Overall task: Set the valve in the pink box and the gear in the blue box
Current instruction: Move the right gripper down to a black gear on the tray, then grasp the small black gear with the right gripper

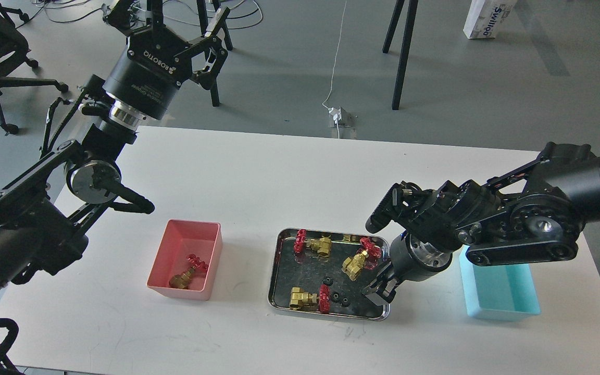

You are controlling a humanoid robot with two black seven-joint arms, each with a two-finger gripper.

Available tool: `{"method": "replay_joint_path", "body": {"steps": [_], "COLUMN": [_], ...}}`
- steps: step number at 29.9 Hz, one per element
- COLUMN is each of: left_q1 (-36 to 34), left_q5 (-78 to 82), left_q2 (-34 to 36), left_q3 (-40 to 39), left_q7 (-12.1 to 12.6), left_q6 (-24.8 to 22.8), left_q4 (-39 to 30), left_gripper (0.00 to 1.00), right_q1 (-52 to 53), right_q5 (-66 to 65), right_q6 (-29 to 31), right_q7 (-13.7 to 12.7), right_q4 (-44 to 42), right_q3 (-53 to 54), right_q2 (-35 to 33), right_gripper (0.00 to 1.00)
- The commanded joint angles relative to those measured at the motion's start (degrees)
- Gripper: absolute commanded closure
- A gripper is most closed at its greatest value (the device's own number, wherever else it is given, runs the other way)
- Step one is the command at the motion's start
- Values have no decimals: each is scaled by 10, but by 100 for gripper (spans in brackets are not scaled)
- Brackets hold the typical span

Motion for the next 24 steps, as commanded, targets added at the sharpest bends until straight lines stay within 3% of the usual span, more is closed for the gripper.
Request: {"method": "replay_joint_path", "body": {"steps": [1,10,24], "left_q1": [3,10,21], "left_q5": [0,0,1], "left_q2": [-1,-1,-2], "left_q3": [-1,-1,-1], "left_q7": [0,0,0], "left_q6": [0,0,0], "left_q4": [0,0,0], "left_gripper": [23,22,21], "right_q1": [-14,-36,-79], "right_q5": [0,-1,-2], "right_q6": [-10,-11,-20], "right_q7": [0,-2,-4], "right_q4": [-25,-53,-101], "right_q3": [0,-1,-1], "right_q2": [21,53,67], "right_gripper": [40,48,49]}}
